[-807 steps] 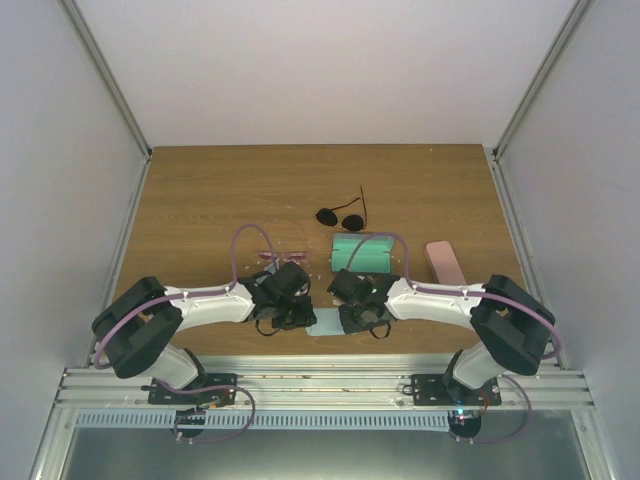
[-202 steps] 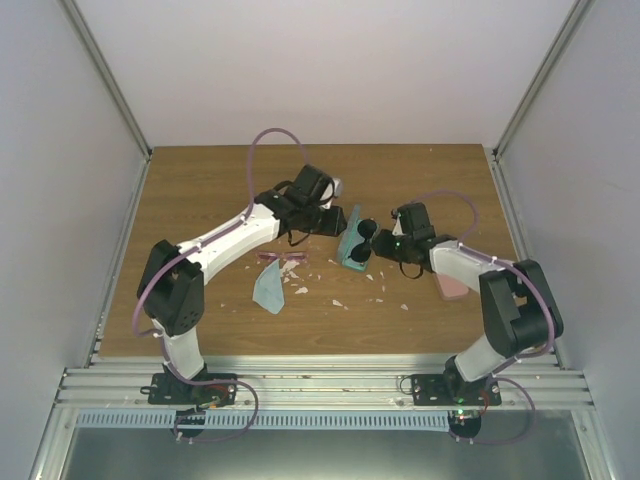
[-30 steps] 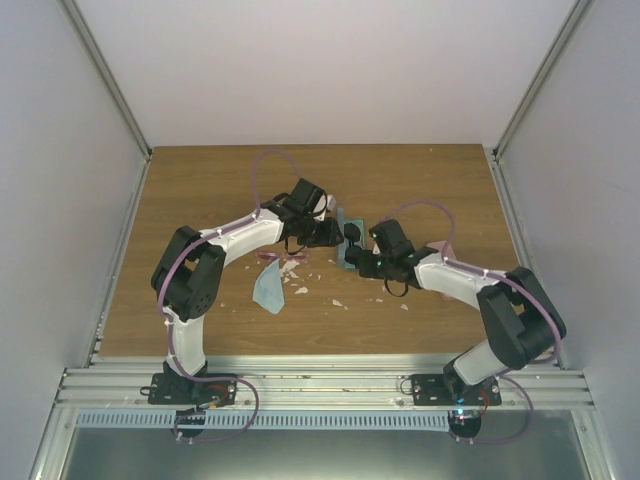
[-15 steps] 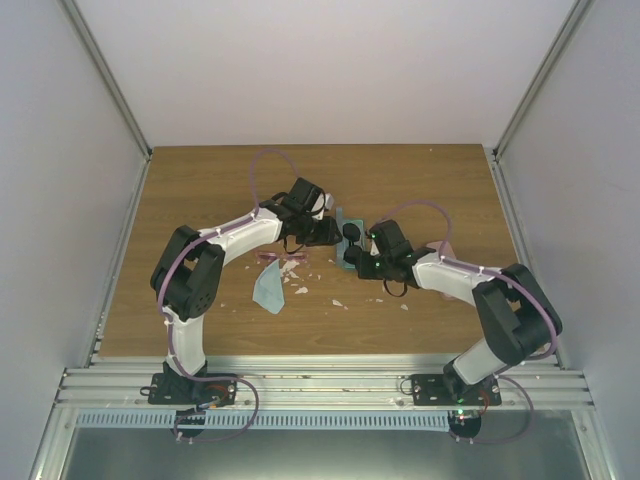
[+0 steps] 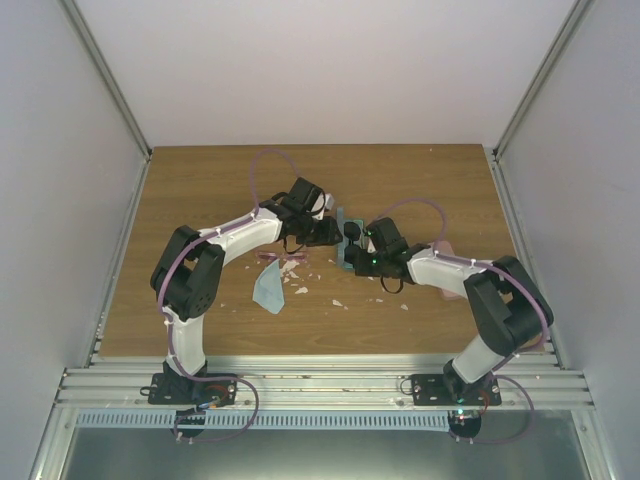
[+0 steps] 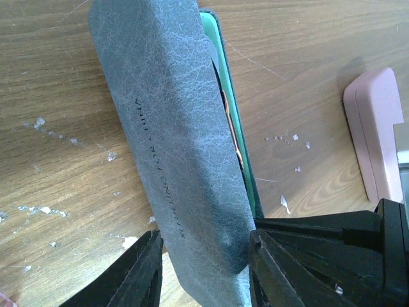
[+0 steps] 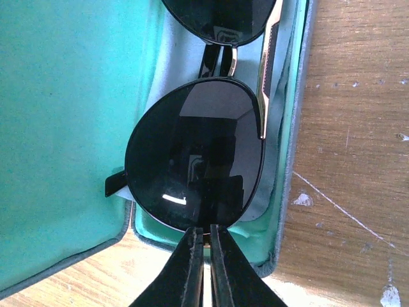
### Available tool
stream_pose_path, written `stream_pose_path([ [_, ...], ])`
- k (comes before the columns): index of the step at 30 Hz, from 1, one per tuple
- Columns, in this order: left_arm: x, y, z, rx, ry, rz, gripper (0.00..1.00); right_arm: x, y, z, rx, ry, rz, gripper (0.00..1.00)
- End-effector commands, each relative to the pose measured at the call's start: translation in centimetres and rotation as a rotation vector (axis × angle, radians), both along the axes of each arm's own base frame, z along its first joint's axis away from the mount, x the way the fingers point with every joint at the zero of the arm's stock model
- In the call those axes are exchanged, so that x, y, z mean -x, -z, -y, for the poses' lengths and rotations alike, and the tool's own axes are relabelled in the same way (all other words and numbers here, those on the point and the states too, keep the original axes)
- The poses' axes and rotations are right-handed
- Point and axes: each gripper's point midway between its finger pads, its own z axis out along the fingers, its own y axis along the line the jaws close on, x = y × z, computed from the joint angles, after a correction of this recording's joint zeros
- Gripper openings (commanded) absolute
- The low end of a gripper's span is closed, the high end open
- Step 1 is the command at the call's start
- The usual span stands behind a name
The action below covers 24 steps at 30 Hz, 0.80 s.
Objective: Organize the sunglasses
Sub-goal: Adjust the sunglasses in the sunglasses case, then close the sunglasses case at the center of the board.
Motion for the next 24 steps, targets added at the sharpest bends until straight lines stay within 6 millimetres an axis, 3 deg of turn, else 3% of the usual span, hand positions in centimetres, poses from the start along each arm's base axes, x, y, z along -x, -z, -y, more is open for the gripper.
stream_pose_path([
  [1,-1.0,-1.2,0.3,0.034,-0.005,0.04,0.39,-0.8,-1.5,0.0,-0.019,0.007,0.047,0.06],
  [6,-1.6,-2.4,0.1,0.055,-0.025,0.071,0.38,0.7,-2.7,1.0,-0.044,0.006,0.061,0.14],
  [9,-2.0,-3.1,-0.5,0.062,-0.059,0.097,0.34,0.0,-3.6,3.1,-0.056,0.083,0.082,0.14],
  [12,-2.3,-3.4,-1.2,0.07,-0.084,0.106,0.26,-1.2,-3.0,5.6,-0.051,0.178,0.066,0.14],
  [15,-2.3,-2.9,-1.3,0.068,-0.086,0.087,0.2,-2.4,-1.2,7.0,-0.027,0.218,0.022,0.12],
  [18,-2.3,-2.1,-1.1,0.064,-0.079,0.063,0.15,-3.5,-0.4,7.0,-0.027,0.206,0.015,0.11],
  [24,-2.1,-0.8,0.3,0.102,-0.024,0.01,0.17,-4.9,0.8,5.7,-0.039,0.154,-0.008,0.11],
])
